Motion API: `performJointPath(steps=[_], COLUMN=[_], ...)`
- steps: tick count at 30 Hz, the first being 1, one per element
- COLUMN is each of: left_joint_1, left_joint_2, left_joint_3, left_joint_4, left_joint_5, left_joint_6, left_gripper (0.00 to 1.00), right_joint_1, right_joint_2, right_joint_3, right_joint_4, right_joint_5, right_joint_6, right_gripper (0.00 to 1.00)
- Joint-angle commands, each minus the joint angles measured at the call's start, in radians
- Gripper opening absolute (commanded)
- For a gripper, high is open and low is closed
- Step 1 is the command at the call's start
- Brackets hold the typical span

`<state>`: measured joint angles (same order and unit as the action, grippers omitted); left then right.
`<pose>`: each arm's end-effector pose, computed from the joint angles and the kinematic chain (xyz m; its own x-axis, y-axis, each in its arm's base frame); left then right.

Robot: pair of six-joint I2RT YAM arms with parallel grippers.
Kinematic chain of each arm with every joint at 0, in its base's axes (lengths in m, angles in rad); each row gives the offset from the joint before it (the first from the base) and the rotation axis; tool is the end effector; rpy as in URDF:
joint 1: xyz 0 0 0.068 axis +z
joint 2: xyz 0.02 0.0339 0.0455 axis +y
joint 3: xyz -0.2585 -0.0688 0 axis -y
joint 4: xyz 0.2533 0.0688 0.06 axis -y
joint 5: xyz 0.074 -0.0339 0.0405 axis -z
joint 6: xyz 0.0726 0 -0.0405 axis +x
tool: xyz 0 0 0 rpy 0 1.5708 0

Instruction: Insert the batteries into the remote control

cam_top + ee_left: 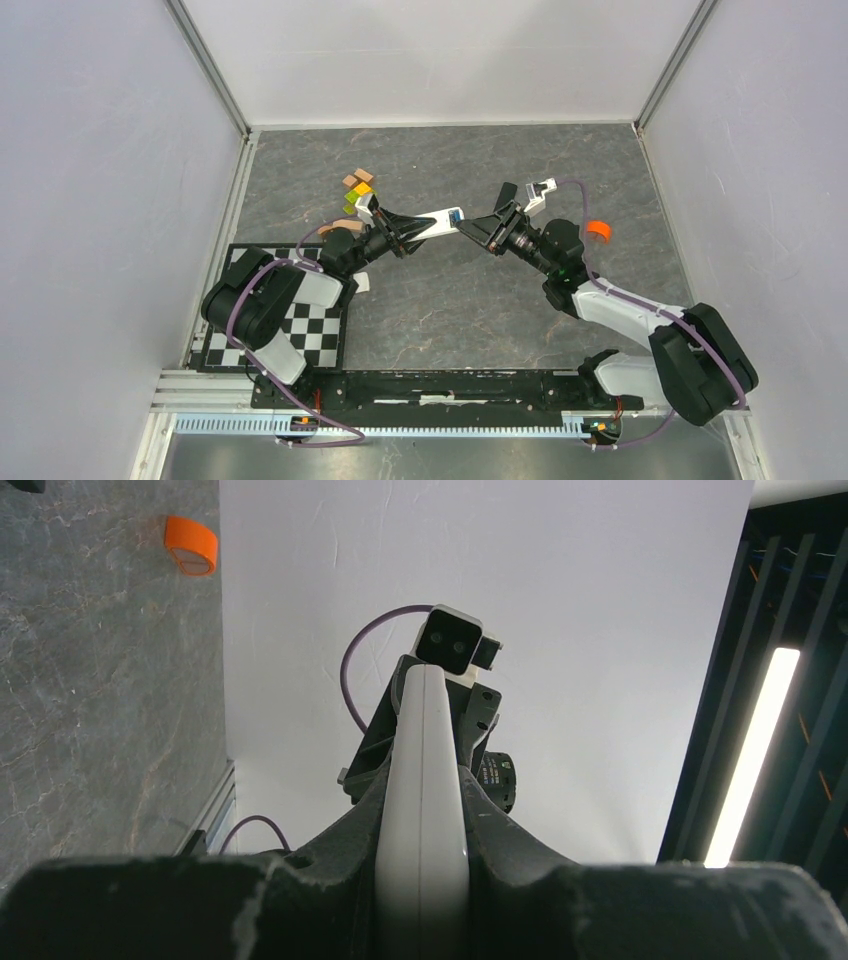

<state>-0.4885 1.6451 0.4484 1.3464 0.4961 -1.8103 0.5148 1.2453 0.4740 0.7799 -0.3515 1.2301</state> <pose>0.2698 -0.1825 0.1780 -0.8359 -0.5232 0.1656 -0.0686 -0.1998 -0.9774 0.2514 0.1709 0.2261 -0.7156 0.6118 -0.3369 -0.2616 0.2124 0.9415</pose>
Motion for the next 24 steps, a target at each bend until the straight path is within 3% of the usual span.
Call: performJointPath(steps=[1, 15, 24], left_joint_1=[-0.002, -0.025, -0.027], left_joint_2=[-0.011, -0.109, -0.205], left_joint_3=[0.009, 0.065, 0.089], left_joint_4=[0.071, -0.059, -0.163], left_joint_5=[0.013, 0.094, 0.138], left_joint_6=[-0.013, 0.186, 0.302], left_gripper=[0.02, 0.02, 0.02], right_joint_1=[-0.002, -0.010, -0.022], right_joint_2=[0.016, 0.033, 0.042], right_joint_3=[0.001, 0.053, 0.037], right_joint_4=[0.062, -0.116, -0.097], right_joint_5=[-0.015, -0.002, -0.018], right_joint_6=[0.006, -0.031, -0.032], right_gripper=[0.36, 0.33, 0.29])
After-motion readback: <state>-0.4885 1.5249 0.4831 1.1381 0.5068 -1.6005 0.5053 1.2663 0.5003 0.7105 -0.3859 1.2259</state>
